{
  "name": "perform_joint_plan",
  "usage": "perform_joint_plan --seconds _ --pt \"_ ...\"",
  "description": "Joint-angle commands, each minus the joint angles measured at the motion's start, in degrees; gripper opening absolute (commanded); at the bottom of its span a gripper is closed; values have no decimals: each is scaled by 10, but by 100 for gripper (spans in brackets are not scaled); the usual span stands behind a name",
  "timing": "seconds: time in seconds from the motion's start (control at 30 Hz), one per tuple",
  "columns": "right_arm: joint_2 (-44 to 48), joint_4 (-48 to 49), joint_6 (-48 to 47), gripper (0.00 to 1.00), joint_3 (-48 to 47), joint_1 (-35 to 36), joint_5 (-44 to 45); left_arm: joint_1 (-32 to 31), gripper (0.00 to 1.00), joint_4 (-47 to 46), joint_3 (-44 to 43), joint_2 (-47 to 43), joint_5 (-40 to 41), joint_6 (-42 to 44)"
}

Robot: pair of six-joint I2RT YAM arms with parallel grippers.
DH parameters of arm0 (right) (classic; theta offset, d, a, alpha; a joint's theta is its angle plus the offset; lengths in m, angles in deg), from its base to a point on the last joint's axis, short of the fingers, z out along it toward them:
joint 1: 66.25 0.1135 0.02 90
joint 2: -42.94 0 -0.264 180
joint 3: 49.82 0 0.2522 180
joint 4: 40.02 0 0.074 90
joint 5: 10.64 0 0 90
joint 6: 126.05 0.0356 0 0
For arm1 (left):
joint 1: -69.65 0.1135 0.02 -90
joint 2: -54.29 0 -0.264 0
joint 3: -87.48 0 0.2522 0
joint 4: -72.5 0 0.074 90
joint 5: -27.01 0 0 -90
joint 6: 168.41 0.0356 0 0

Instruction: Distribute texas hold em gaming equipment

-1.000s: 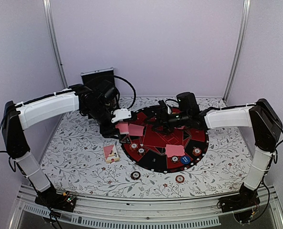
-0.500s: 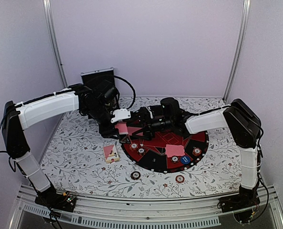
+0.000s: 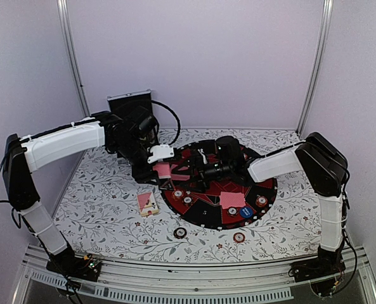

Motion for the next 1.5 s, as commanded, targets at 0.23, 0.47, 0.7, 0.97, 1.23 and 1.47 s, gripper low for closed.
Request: perform_joint_plan --seconds 0.23,0.47,0.7,0.97,1.23,1.47 --pt "42 42 19 86 16 -5 0 -4 0 -11 -4 -10 -7 3" --pt "59 62 24 87 38 -5 -4 -4 0 -10 -2 -11 -7 2" --pt "34 68 36 87 -5 11 -16 -4 0 -12 -8 -8 -12 0" --pt "-14 104 69 87 -50 27 -27 -4 0 -12 -8 -12 -13 0" --pt "-58 138 102 87 -92 41 -35 -4 0 -12 -15 -11 -22 0" --pt "-102 161 127 87 -134 55 -43 -5 0 -9 -22 -5 -25 0"
